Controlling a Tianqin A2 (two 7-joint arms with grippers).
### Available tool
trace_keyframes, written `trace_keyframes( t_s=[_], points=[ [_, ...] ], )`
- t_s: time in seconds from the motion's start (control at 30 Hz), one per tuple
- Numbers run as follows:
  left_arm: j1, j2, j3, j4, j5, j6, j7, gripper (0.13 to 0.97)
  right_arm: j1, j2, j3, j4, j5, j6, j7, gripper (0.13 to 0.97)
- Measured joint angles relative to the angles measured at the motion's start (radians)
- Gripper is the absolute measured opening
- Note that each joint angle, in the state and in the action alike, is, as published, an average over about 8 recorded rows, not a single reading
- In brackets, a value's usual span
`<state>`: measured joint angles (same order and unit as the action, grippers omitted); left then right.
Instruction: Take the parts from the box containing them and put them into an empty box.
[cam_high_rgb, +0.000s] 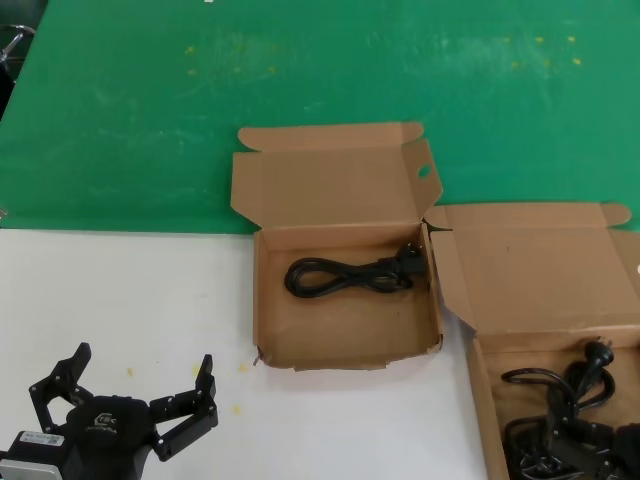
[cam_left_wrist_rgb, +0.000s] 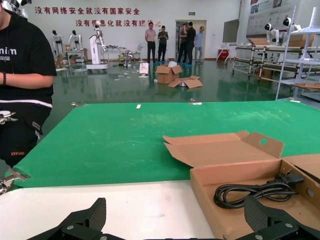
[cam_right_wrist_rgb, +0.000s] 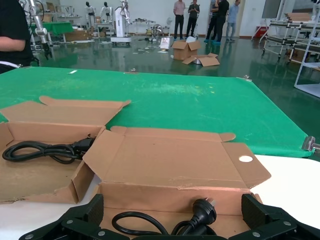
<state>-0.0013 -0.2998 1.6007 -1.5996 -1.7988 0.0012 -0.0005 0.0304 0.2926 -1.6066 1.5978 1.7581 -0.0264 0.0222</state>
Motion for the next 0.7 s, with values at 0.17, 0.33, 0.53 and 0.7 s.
trace_keyframes(
  t_s=[0.17, 0.33, 0.53, 0.7],
  points=[
    [0.0, 0.0, 0.0, 0.0, 0.0, 0.0, 0.0, 0.966, 0.0, 0.0, 0.0, 0.0, 0.0, 0.0, 0.0, 0.966],
    [0.0, 0.0, 0.0, 0.0, 0.0, 0.0, 0.0, 0.966, 0.0, 0.0, 0.0, 0.0, 0.0, 0.0, 0.0, 0.966],
    [0.0, 0.0, 0.0, 0.0, 0.0, 0.0, 0.0, 0.966, 0.0, 0.0, 0.0, 0.0, 0.0, 0.0, 0.0, 0.966],
    [0.0, 0.0, 0.0, 0.0, 0.0, 0.0, 0.0, 0.966, 0.0, 0.0, 0.0, 0.0, 0.0, 0.0, 0.0, 0.966]
  ],
)
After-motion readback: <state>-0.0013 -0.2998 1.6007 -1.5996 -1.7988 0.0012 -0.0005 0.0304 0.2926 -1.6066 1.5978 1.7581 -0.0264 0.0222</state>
